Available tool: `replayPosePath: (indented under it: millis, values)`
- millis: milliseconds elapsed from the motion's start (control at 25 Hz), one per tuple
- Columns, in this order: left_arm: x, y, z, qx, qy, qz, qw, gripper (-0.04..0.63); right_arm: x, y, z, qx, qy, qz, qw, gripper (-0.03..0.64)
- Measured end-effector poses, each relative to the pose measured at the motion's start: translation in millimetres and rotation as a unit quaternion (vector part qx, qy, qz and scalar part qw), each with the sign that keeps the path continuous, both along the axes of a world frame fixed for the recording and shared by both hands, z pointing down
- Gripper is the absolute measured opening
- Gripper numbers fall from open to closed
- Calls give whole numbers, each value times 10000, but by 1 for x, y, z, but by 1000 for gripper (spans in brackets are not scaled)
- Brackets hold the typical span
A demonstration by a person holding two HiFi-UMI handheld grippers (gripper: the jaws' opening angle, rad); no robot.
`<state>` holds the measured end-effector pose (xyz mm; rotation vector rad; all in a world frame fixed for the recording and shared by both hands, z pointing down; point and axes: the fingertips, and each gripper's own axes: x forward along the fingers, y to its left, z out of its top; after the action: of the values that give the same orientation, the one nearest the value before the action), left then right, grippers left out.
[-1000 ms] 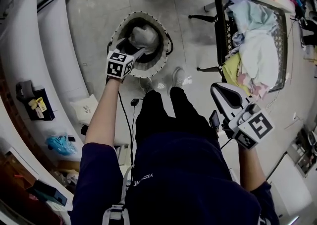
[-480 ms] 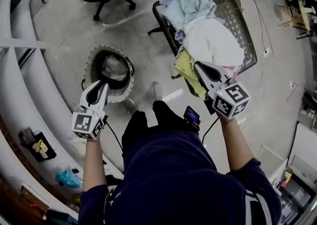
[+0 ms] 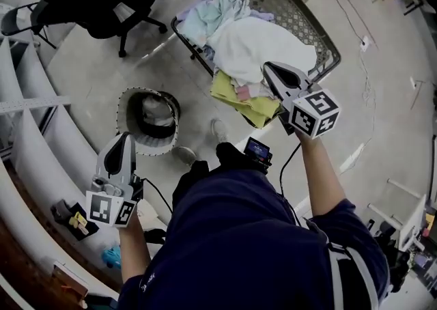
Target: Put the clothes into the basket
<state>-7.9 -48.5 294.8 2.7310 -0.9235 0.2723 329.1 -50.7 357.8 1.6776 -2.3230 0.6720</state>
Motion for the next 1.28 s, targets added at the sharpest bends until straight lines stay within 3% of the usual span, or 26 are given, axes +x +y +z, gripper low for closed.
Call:
replayPosePath:
  millis: [160, 320, 520, 760, 1280]
  values:
    - [18, 15, -40, 378, 22, 100, 9992, 2, 15, 7, -17, 247, -110, 76, 9996, 9]
    - [24, 29, -62, 663, -12, 123, 9977, 2, 2, 12, -34, 478, -298, -106, 9984, 9]
    - [14, 47, -70, 748, 45, -62, 9972, 2, -63, 13, -71, 852, -550, -952, 9903, 8]
    - [-6, 58, -77, 834, 96, -282, 9961, 2, -140, 19, -114, 1210, -699, -1867, 9724, 8]
    - [-41, 74, -84, 1004, 295, -706, 9920, 2, -227, 36, -135, 1306, -612, -2831, 9482, 8]
